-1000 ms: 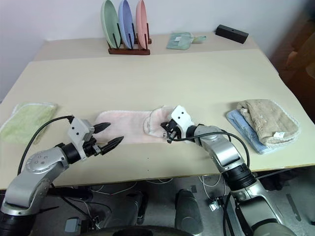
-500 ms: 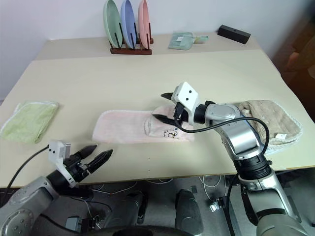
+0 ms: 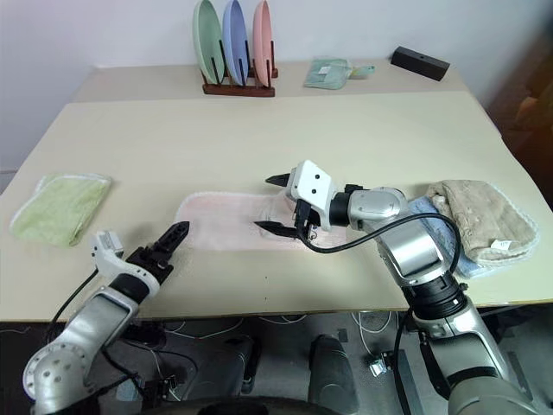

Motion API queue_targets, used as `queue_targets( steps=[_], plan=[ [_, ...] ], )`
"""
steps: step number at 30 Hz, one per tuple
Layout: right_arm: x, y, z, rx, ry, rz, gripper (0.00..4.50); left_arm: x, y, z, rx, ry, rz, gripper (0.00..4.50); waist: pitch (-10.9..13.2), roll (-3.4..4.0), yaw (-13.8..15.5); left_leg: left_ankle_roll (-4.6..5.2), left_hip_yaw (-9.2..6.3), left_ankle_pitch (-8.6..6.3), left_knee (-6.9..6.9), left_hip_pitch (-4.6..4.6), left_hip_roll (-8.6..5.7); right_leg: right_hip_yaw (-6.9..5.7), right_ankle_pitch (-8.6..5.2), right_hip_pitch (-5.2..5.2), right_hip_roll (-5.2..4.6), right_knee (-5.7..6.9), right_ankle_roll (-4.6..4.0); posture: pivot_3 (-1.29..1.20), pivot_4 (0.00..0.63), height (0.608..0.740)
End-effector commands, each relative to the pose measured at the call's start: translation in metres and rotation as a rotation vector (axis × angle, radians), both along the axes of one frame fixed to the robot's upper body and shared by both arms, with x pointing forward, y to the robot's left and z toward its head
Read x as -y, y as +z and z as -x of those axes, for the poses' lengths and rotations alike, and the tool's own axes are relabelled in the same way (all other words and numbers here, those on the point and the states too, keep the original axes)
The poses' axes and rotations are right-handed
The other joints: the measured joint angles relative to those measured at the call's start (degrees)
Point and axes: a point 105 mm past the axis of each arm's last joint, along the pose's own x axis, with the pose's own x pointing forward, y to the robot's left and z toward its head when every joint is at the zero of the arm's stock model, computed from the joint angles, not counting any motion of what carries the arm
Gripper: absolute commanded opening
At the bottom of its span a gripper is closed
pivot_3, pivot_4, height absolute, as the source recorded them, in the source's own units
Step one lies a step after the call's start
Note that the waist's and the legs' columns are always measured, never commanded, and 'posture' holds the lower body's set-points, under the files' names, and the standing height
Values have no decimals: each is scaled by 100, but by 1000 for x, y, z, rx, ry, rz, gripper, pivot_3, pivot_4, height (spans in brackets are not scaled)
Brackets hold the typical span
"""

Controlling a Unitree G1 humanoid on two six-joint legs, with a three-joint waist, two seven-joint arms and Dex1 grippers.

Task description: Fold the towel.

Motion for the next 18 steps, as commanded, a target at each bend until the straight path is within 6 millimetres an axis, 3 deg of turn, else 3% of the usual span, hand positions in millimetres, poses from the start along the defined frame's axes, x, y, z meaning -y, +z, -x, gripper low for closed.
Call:
queue_targets(
  steps=[1, 7, 12, 15, 18],
  plan=[
    [-6, 6, 12, 46, 31, 0, 4348, 0, -3, -8, -30, -8, -6, 3214, 0, 0, -11, 0, 1, 0, -1, 0, 0, 0, 0, 0, 1, 0, 0, 0, 150, 740],
    [-7, 5, 21, 28, 22, -14, 4348, -3, 6, -15, 6, -13, -7, 65, 1, -2, -16, 0, 1, 0, -6, -2, 0, 4, 0, -8, 2, -2, 0, 0, 150, 740],
    [-7, 9, 26, 5, 6, -39, 4348, -35, 46, -18, 184, 74, -53, 20, 2, -4, -20, 0, 0, 0, -5, -3, 2, 4, -8, -8, 3, -3, -14, 0, 150, 740],
    [0, 8, 25, -11, -20, -35, 4348, -67, 76, -12, 283, 97, -208, 20, 3, -5, -29, -1, 1, 0, -9, -3, 2, 4, -9, -11, 4, -6, -17, 0, 150, 740],
    [6, 7, 22, -17, -37, -29, 4348, -76, 95, -10, 348, 53, -298, 20, 3, -4, -21, -1, 3, -1, -12, -4, 3, 6, -9, -14, 5, -8, -17, 0, 150, 740]
  ],
)
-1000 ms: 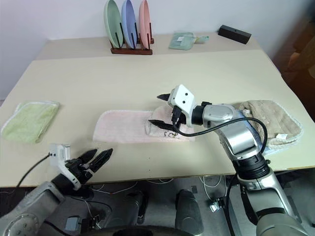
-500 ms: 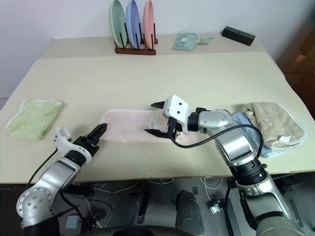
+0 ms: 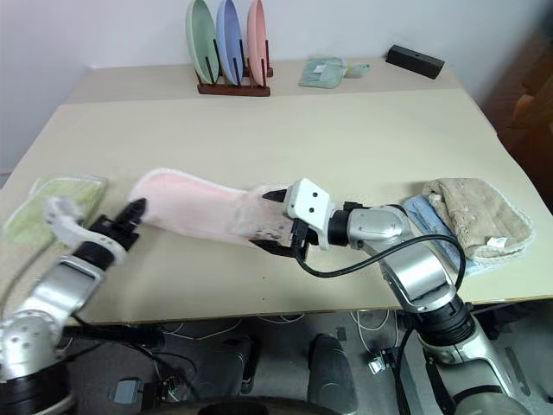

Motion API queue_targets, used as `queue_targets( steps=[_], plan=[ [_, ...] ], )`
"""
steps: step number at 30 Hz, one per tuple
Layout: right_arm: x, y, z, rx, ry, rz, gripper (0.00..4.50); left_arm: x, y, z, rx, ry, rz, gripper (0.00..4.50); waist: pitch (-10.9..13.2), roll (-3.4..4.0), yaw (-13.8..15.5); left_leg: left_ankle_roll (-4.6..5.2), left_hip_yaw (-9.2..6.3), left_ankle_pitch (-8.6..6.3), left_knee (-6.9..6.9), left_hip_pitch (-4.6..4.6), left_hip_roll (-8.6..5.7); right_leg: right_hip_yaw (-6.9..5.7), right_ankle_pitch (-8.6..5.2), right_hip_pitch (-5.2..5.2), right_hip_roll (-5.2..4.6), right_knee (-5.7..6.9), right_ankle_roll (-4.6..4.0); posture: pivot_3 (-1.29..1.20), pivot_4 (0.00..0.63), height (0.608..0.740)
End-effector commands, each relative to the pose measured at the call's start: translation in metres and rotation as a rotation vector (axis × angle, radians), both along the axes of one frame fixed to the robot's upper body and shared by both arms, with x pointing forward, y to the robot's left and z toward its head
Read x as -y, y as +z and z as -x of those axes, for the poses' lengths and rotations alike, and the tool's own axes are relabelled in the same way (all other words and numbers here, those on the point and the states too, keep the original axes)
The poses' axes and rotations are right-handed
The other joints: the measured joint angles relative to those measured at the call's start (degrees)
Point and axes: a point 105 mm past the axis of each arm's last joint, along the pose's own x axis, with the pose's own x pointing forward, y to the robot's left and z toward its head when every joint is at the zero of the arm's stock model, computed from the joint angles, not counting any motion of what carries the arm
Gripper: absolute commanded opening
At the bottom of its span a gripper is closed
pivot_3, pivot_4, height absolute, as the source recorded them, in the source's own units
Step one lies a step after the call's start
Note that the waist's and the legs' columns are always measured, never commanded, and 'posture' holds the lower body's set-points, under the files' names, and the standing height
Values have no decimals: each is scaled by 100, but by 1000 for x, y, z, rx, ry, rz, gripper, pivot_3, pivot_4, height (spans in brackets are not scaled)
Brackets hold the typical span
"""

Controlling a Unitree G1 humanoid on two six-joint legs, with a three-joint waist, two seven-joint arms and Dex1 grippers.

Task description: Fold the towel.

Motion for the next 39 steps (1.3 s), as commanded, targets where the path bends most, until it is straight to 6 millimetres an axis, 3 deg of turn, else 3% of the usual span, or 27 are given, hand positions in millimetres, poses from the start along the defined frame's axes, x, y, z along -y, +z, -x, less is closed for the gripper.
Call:
queue_targets(
  steps=[1, 4, 8, 10, 13, 16, 19, 27, 30, 35, 38, 39],
  plan=[
    [5, 13, 0, 46, -3, -19, 4348, -1, 35, 4, 124, -79, -140, 20, 2, -5, 4, 0, 0, 0, 2, 0, 0, 0, 0, 0, 0, 0, 0, 0, 150, 740],
    [7, 11, -5, 47, -18, -13, 4348, 23, 48, 3, 172, -225, -279, 20, 3, -5, 14, 0, 13, 0, 3, -2, -1, -5, 0, 4, 1, 0, -1, 0, 150, 740],
    [8, 5, -7, 43, -28, -4, 4348, 83, 52, 3, 229, -485, -425, 20, 4, -7, 12, 0, 16, 0, 3, -2, -1, -3, 0, 7, 0, -2, -1, 0, 150, 740],
    [9, 4, -8, 41, -33, -2, 4348, 113, 40, 6, 219, -628, -528, 20, 4, -8, 0, 0, 17, 0, 2, -2, -1, -3, 1, 5, 0, -2, 1, 0, 150, 740],
    [10, 3, -8, 42, -40, 0, 4348, 137, 21, 9, 193, -752, -631, 20, 5, -6, -57, 0, 27, 0, -4, 0, -1, 3, 3, 1, 1, -3, 4, 0, 150, 740],
    [12, 2, -11, 46, -58, 2, 4348, 156, -9, 3, 150, -828, -747, 20, 5, -4, -72, 0, 27, 0, -7, -1, 3, 4, 8, -3, 10, -2, 12, 0, 150, 740],
    [15, 0, -10, 46, -69, 9, 4348, 168, -21, -3, 144, -851, -764, 20, 7, -8, -51, 0, 28, 0, -3, -3, 3, 6, 9, -2, 10, -4, 12, 0, 150, 740],
    [19, -4, -9, 46, -86, 13, 4348, 181, -40, -3, 117, -897, -760, 20, 8, -9, -11, 0, 23, 0, -1, -5, 4, 5, 10, -3, 10, -4, 16, 0, 150, 740],
    [19, -4, -10, 47, -87, 13, 4348, 177, -32, -3, 134, -876, -709, 986, 8, -9, -7, 0, 21, 0, -1, -5, 5, 5, 10, -2, 9, -5, 16, 0, 150, 740],
    [20, -3, -12, 52, -103, 9, 4348, 157, 6, 6, 226, -825, -517, 3461, 8, -9, -23, 0, 5, 0, -1, -5, 7, 4, 11, -4, 9, -3, 17, 0, 150, 740],
    [23, 0, -18, 56, -133, -4, 4348, 131, 19, 13, 226, -766, -493, 3461, 8, -9, -36, 0, -1, 0, -2, -5, 9, 5, 11, -5, 9, -3, 17, 0, 150, 740],
    [23, 1, -21, 55, -149, -12, 4092, 121, 24, 17, 232, -742, -498, 3503, 8, -9, -56, 0, -1, 0, -2, -4, 9, 4, 11, -5, 9, -2, 17, 0, 150, 740]
  ],
)
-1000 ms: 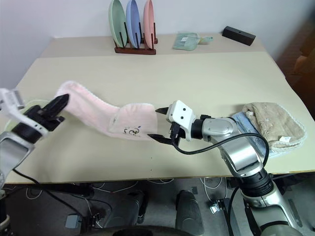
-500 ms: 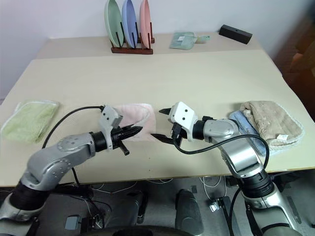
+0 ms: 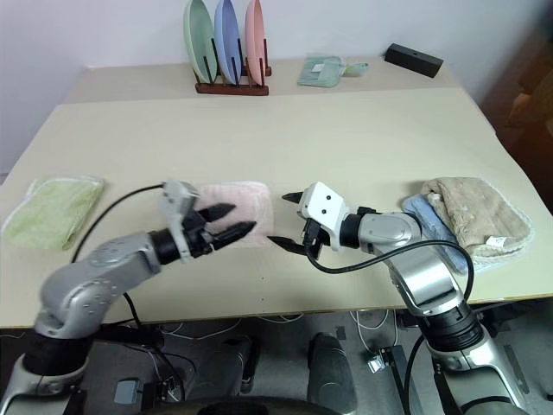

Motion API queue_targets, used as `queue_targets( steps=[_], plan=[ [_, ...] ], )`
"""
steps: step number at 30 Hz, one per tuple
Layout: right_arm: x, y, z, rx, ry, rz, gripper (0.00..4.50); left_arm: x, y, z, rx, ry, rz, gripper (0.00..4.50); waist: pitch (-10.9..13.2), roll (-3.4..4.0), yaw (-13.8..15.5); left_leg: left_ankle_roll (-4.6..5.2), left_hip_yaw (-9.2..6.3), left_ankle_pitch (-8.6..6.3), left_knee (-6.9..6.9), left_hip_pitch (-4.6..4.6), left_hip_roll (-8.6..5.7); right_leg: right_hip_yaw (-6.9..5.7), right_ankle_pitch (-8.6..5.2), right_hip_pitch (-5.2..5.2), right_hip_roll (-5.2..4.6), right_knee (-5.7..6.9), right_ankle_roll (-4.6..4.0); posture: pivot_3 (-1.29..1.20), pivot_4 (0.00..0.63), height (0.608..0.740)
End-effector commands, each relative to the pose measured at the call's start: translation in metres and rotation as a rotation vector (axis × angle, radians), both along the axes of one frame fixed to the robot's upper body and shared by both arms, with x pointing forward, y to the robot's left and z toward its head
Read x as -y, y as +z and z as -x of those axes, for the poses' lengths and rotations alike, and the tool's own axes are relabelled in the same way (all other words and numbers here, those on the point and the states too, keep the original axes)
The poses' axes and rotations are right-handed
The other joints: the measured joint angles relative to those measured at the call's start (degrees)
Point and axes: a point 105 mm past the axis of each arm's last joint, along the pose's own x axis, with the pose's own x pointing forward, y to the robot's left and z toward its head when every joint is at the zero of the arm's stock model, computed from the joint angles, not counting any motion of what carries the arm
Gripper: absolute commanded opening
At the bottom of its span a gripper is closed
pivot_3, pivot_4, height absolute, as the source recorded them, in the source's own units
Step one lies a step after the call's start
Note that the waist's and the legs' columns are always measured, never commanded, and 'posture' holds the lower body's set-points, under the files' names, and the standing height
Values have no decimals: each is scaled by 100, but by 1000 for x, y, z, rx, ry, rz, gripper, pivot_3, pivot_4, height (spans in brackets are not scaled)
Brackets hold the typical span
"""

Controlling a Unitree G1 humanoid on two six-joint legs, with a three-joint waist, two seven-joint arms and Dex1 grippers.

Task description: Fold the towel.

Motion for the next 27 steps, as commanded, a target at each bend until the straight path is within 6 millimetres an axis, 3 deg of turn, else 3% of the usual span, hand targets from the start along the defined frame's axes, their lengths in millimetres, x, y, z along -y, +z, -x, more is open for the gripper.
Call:
queue_targets(
  steps=[1, 2, 3, 4, 7, 9, 14, 17, 19, 23, 27],
  plan=[
    [3, 15, -10, 44, -50, -44, 3817, -31, 28, 13, 69, 62, 49, 3520, 0, 1, -21, 0, 1, 0, -1, 1, 0, 0, 0, 0, 1, 1, 0, 0, 150, 740],
    [1, 16, -11, 37, -56, -58, 3587, -43, 36, 11, 90, 116, 75, 3520, 1, 1, -19, 0, 1, 0, -1, 1, 0, 1, 0, 0, 0, 1, 0, 0, 150, 740],
    [-1, 17, -12, 30, -56, -74, 3012, -55, 42, 8, 114, 176, 91, 2977, 1, 1, -10, 0, 0, 0, 0, 1, 1, 0, 0, -1, 1, 1, -1, 0, 150, 740],
    [-4, 19, -13, 22, -56, -94, 2638, -65, 45, 5, 137, 231, 78, 2727, 1, 1, -4, 0, -2, 0, 1, 1, 1, -1, 0, 0, 1, 2, -1, 0, 150, 740],
    [-18, 27, -17, 4, -48, -150, 1125, -87, 35, -10, 145, 387, -26, 1243, 1, 1, 14, 0, 1, 0, 2, 1, -1, 0, 2, 1, 1, 2, -4, 0, 150, 740],
    [-34, 31, -20, 1, -20, -178, 66, -86, 21, -22, 107, 424, -67, 142, 0, 1, 26, -1, 5, 0, 2, 2, -4, 1, 2, 2, 1, 2, -4, 0, 150, 740],
    [-73, 24, -26, -51, 36, -205, 21, -43, -11, -36, 66, 297, -114, 113, 0, -1, 26, -3, 15, 1, 3, 2, -7, -3, 4, 4, 2, 0, -4, 0, 150, 740],
    [-86, -11, -36, -134, 8, -137, 21, -35, -39, -48, 4, 299, -152, 113, -2, 0, -5, -5, 16, 2, -1, 2, -8, -2, 5, -1, 3, 2, -3, 0, 150, 740],
    [-86, -34, -42, -175, -39, -92, 21, -33, -55, -50, -12, 287, -193, 113, -3, 0, -26, -9, 18, 5, -3, 6, -7, -2, 7, -1, 6, 5, -5, 0, 150, 740],
    [-65, -77, -45, -230, -120, 12, 21, -40, -83, -53, -47, 321, -243, 113, -10, 9, -91, -12, 15, 7, -6, 3, -5, -1, 9, -8, 9, 10, -7, 0, 150, 740],
    [-60, -64, -44, -190, -129, -47, 21, -38, -78, -51, -14, 321, -175, 113, -19, 10, -87, -12, 10, 7, -4, 13, -5, -2, 11, 4, 9, 11, -3, 0, 150, 740]
  ],
)
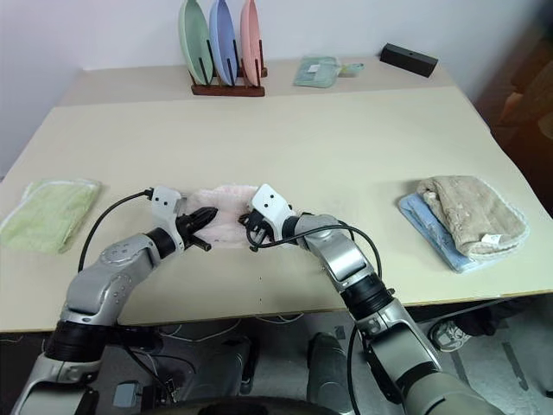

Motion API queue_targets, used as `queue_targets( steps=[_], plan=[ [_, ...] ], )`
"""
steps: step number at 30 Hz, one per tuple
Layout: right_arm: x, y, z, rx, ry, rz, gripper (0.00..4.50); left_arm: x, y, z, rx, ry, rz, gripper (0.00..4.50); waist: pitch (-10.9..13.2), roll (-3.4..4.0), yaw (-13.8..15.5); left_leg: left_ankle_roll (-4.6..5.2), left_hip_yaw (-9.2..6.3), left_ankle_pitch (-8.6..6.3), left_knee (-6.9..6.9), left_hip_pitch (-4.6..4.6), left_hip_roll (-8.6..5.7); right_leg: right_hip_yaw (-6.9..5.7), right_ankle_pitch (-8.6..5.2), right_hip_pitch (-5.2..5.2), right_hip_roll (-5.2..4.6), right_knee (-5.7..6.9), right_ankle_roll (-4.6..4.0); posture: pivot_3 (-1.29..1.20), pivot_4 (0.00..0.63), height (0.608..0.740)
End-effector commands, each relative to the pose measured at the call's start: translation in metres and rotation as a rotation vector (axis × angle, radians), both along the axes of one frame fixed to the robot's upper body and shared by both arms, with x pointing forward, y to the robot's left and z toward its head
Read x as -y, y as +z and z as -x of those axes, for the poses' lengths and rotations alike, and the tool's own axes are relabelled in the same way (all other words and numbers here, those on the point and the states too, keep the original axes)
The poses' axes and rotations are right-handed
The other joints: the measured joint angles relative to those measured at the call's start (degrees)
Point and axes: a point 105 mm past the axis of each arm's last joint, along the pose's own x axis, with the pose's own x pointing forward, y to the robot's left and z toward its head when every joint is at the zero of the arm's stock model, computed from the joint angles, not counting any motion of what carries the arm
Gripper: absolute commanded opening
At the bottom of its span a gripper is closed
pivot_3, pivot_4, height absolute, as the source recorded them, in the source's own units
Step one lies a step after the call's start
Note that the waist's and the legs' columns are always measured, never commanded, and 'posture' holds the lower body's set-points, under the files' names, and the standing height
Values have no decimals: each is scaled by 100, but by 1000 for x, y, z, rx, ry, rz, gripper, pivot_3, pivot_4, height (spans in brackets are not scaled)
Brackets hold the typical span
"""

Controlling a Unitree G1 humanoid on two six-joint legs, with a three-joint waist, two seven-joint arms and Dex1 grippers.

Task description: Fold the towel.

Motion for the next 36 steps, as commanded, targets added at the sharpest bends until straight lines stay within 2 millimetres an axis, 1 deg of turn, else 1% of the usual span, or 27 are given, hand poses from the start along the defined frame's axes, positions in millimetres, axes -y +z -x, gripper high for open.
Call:
queue_targets(
  steps=[1, 2, 3, 4, 5, 6, 7, 8, 10, 11, 13, 14, 15, 16, 17, 18, 21, 24, 28, 30, 31, 36],
  plan=[
    [13, 5, -2, 22, -46, -29, 21, -4, 0, 4, 12, 18, 48, 113, 0, 0, 3, 0, -1, 0, 1, 0, 0, 0, 0, 1, 0, 0, 1, 0, 150, 740],
    [14, 12, -2, 35, -49, -56, 21, -4, 5, 5, 31, 16, 69, 113, 0, 0, -1, 0, -5, 0, 2, 0, 0, 0, 1, 1, 0, 0, 2, 0, 150, 740],
    [16, 23, -1, 62, -42, -81, 21, -6, 15, 7, 60, 18, 99, 113, 0, 0, -5, 0, -9, 0, 2, 0, 0, 1, 1, 1, 0, 0, 3, 0, 150, 740],
    [19, 35, 2, 108, -17, -86, 256, -13, 30, 9, 96, 37, 137, 104, 1, 0, -9, 0, -12, 0, 1, -2, 0, 1, 2, -2, 0, 0, 3, 0, 150, 740],
    [22, 44, 6, 138, 11, -88, 527, -21, 41, 11, 118, 56, 178, 104, 5, -1, -10, 0, -16, 0, 1, -4, 1, 1, 2, -5, 0, 1, 3, 0, 150, 740],
    [26, 53, 11, 166, 41, -85, 818, -31, 51, 14, 130, 87, 221, 351, 8, -2, -10, 0, -18, 0, 2, -9, 2, 1, 2, -10, 0, 0, 3, 0, 150, 740],
    [31, 60, 16, 184, 63, -77, 1218, -43, 57, 18, 129, 118, 253, 618, 8, -2, -13, 0, -20, 0, 2, -13, 2, 1, 2, -15, 0, 1, 4, 0, 150, 740],
    [36, 65, 20, 191, 78, -69, 1692, -54, 59, 22, 120, 150, 264, 891, 8, -3, -16, 0, -21, 0, 2, -13, 3, 1, 2, -15, 0, 1, 4, 0, 150, 740],
    [42, 69, 26, 194, 98, -55, 2717, -66, 59, 28, 98, 191, 276, 1905, 8, -2, -33, 0, -20, -1, -1, -9, 6, 0, 2, -14, 1, 1, 5, 0, 150, 740],
    [47, 73, 32, 192, 122, -47, 3175, -74, 54, 34, 51, 214, 310, 2354, 8, -2, -36, 1, -19, -1, -3, -7, 7, 1, 1, -13, 2, 1, 5, 0, 150, 740],
    [52, 77, 39, 191, 151, -36, 4160, -82, 44, 42, -24, 236, 361, 3376, 8, -3, -31, 2, -16, -2, -3, -7, 10, 2, 1, -13, 2, -1, 5, 0, 150, 740],
    [53, 79, 40, 203, 153, -29, 4500, -81, 36, 45, -79, 238, 389, 3864, 9, -3, -26, 2, -16, -3, -1, -8, 10, 2, 0, -12, 2, -1, 6, 0, 150, 740],
    [53, 82, 39, 218, 150, -25, 4500, -78, 29, 47, -128, 238, 408, 4286, 9, -3, -20, 2, -16, -3, 0, -8, 10, 2, 0, -12, 2, -1, 6, 0, 150, 740],
    [53, 83, 39, 230, 150, -22, 4500, -75, 23, 48, -168, 239, 422, 4409, 9, -3, -11, 2, -16, -3, 2, -9, 10, 2, 1, -11, 2, -1, 6, 0, 150, 740],
    [53, 84, 39, 237, 150, -20, 4500, -73, 19, 48, -193, 240, 429, 4409, 9, -5, 12, 2, -16, -3, 4, -9, 10, 1, 1, -10, 2, 0, 5, 0, 150, 740],
    [52, 86, 40, 246, 159, -20, 4500, -66, 15, 48, -225, 226, 461, 4409, 10, -7, 18, 2, -17, -3, 7, -9, 9, -3, 1, -4, 2, -1, 5, 0, 150, 740],
    [49, 90, 44, 263, 182, -28, 4500, -38, 6, 47, -298, 165, 521, 4409, 9, -7, 33, 1, -18, -3, 8, -9, 6, -2, 1, 0, -1, -4, 4, 0, 150, 740],
    [47, 90, 47, 275, 196, -27, 4500, -15, 2, 40, -354, 136, 604, 4409, 8, -6, 80, 1, -17, -3, 8, -8, 5, -1, 1, 0, -1, -4, 4, 0, 150, 740],
    [47, 90, 50, 286, 195, -22, 4500, 6, -2, 36, -399, 113, 653, 4409, 5, -9, 136, 0, -14, -3, 10, -8, 4, 1, 1, 1, -2, -6, 4, 0, 150, 740],
    [48, 91, 51, 292, 187, -21, 4500, 14, -4, 34, -417, 121, 694, 3914, 4, -9, 143, 0, -12, -3, 11, -8, 3, 0, 1, 4, -3, -8, 4, 0, 150, 740],
    [48, 91, 51, 294, 184, -22, 4500, 17, -4, 34, -421, 118, 706, 3550, 4, -9, 146, 0, -12, -3, 11, -8, 2, 0, 1, 7, -4, -9, 4, 0, 150, 740],
    [49, 93, 52, 300, 169, -30, 4500, 25, -3, 37, -429, 112, 721, 1158, 5, -10, 133, 0, -9, -3, 11, -9, 0, -1, 1, 7, -6, -12, 4, 0, 150, 740]
  ],
)
